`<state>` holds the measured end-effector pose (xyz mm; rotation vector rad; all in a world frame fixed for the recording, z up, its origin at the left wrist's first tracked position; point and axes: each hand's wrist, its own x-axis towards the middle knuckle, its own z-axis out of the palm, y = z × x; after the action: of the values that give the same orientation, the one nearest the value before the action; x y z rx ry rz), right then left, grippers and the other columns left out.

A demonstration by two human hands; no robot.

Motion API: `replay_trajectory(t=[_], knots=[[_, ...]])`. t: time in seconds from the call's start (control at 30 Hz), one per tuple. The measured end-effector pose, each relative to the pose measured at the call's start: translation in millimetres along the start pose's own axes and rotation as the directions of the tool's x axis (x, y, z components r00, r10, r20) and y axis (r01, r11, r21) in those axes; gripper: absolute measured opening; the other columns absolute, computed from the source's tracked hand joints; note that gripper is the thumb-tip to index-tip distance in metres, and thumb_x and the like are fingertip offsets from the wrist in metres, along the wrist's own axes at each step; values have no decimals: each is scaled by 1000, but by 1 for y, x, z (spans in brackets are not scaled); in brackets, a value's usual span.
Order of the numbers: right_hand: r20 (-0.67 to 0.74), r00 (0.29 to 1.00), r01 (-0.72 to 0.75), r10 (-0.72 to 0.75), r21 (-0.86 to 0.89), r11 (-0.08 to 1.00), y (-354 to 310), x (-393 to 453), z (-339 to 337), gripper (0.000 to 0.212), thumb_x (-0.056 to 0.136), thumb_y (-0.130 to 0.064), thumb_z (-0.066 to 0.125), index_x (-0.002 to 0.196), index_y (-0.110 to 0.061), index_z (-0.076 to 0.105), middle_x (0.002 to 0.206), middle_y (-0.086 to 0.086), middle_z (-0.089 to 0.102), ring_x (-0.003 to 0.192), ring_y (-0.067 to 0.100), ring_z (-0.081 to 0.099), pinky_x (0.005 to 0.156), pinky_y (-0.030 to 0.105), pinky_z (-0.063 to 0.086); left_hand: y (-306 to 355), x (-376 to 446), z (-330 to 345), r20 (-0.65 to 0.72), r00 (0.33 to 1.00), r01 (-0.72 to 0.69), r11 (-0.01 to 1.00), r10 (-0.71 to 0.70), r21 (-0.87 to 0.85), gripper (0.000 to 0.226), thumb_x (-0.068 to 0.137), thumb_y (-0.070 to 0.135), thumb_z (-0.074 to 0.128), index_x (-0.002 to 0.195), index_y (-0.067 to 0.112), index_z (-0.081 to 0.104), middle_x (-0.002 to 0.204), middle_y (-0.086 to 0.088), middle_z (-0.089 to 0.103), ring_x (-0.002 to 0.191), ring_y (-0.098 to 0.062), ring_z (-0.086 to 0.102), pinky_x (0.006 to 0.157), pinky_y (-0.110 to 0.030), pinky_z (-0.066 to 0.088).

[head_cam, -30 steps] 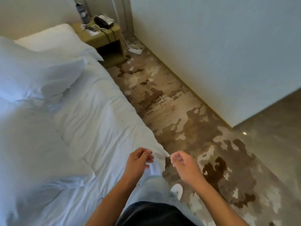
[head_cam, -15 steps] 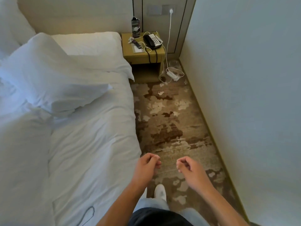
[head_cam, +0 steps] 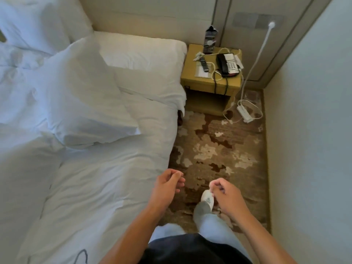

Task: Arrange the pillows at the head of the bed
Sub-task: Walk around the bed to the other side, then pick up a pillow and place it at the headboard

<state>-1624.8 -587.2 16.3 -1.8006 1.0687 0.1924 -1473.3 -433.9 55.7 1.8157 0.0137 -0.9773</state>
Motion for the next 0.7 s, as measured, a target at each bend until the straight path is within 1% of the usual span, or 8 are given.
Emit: replay_trajectory(t=[0.1,0.17,0.27,0.37,0.5,0.6,0.7], knots=[[137,986,110,-98,-85,990,-54,79,-27,13,104,-39,58,99,-34,68,93,-9,73,88,5,70,78,26,59,33,35,-1,-140,989,38,996,-49,-79,23,104,26,54,100,14,74,92,-5,77,93,-22,74,87,-39,60],[213,963,195,-164,-131,972,-97,128,-38,12,104,-40,58,101,-34,68,93,-9,72,89,5,70,78,24,58,53,57,-7,-220,972,50,988,-82,-148,22,103,26,56,99,15,74,91,-5,77,93,-23,74,86,-40,62],[305,917,315,-255,-166,935,-159,192,-41,12,104,-39,59,102,-33,69,93,-10,72,90,6,70,81,26,59,81,89,-16,-326,937,44,966,-129,-254,22,103,25,57,97,15,75,88,-6,77,92,-25,74,86,-43,62],[392,873,383,-291,-178,907,-212,252,-36,13,104,-39,59,102,-32,70,94,-11,73,92,6,70,82,27,57,106,132,-26,-404,896,38,938,-185,-345,21,101,24,59,94,15,75,87,-7,77,90,-24,75,83,-42,61],[445,838,442,-315,-217,870,-268,324,-27,13,104,-40,60,106,-33,70,96,-12,73,93,4,69,81,24,56,145,210,-47,-424,880,15,903,-216,-429,21,101,25,58,96,14,75,88,-6,78,90,-23,75,86,-43,61],[438,850,435,-292,-273,858,-300,370,-31,9,103,-41,61,105,-38,69,98,-14,73,94,3,69,82,24,57,180,266,-70,-414,886,-4,890,-208,-456,22,101,30,57,98,18,75,88,-2,78,88,-19,75,87,-44,62],[434,863,413,-256,-318,853,-327,409,-41,8,103,-41,60,105,-42,68,100,-15,73,97,2,69,78,19,52,216,311,-96,-408,892,-30,877,-193,-480,23,101,33,56,99,21,75,89,1,78,89,-15,75,88,-42,62]])
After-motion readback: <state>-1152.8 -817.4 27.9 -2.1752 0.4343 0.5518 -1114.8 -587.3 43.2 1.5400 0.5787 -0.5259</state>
